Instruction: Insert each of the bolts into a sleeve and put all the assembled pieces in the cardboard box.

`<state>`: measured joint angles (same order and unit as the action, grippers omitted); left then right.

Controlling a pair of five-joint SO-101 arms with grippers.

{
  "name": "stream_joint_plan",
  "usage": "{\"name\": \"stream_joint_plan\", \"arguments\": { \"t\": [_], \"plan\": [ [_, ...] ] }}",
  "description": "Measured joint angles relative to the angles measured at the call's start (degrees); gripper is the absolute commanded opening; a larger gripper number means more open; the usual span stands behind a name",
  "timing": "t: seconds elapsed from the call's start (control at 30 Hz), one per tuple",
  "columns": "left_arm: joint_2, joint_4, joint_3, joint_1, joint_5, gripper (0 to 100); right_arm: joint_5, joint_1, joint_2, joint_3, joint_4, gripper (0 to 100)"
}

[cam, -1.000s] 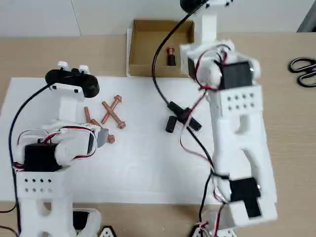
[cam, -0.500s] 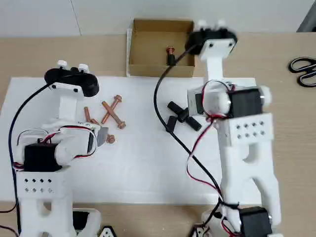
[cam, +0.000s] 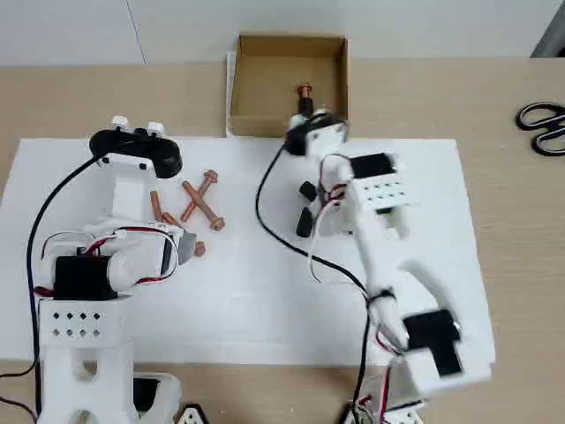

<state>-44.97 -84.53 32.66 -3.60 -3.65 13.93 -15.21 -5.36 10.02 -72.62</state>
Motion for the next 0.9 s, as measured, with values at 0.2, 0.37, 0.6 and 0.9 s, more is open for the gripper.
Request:
{"name": "stream_joint_plan", "arguments": {
  "t": [0.2, 0.37, 0.6, 0.9],
  "plan": [
    [0.0, 0.0, 0.0, 0.0, 0.0, 23, 1.0, 0.2, -10.2, -7.6, 0.0, 20.9],
    [0.0, 0.0, 0.0, 0.0, 0.0, 23, 3.0, 0.5, -14.9, -11.0, 0.0, 20.9],
    [0.0, 0.0, 0.0, 0.0, 0.0, 23, 3.3, 0.7, -16.9, -11.5, 0.0, 18.5],
    [0.0, 0.0, 0.8, 0.0, 0.0, 23, 3.4, 1.8, -17.1, -12.2, -0.3, 5.0]
  ]
}}
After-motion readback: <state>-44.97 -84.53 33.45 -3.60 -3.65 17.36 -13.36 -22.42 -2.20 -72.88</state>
